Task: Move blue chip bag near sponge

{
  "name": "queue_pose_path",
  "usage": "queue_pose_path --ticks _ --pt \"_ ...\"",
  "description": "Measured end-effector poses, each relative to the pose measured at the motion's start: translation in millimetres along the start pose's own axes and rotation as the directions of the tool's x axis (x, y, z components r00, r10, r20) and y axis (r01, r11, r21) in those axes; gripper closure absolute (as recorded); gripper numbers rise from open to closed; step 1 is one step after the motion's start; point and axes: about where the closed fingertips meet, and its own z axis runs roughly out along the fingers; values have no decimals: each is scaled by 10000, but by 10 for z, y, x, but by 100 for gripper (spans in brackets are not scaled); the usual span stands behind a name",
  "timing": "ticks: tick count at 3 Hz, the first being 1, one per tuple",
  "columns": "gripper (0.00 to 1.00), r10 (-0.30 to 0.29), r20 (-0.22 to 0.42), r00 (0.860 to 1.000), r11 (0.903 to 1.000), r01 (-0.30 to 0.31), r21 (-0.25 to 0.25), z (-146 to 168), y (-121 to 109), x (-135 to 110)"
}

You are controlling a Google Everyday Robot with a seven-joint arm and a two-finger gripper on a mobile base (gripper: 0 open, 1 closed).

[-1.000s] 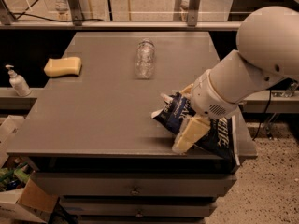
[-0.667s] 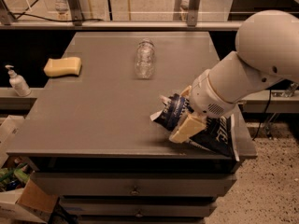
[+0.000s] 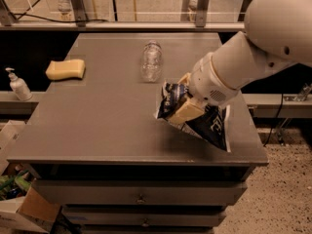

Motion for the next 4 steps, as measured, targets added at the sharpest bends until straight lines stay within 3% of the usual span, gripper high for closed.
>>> queue_pose_path --ticks 1,3,4 --pt "100 -419 839 9956 9987 392 330 -136 -143 -533" --pt "100 -400 1034 9938 9983 354 455 -111 -158 -621" --pt "100 -451 1739 9837 9964 317 793 -2 -341 -937"
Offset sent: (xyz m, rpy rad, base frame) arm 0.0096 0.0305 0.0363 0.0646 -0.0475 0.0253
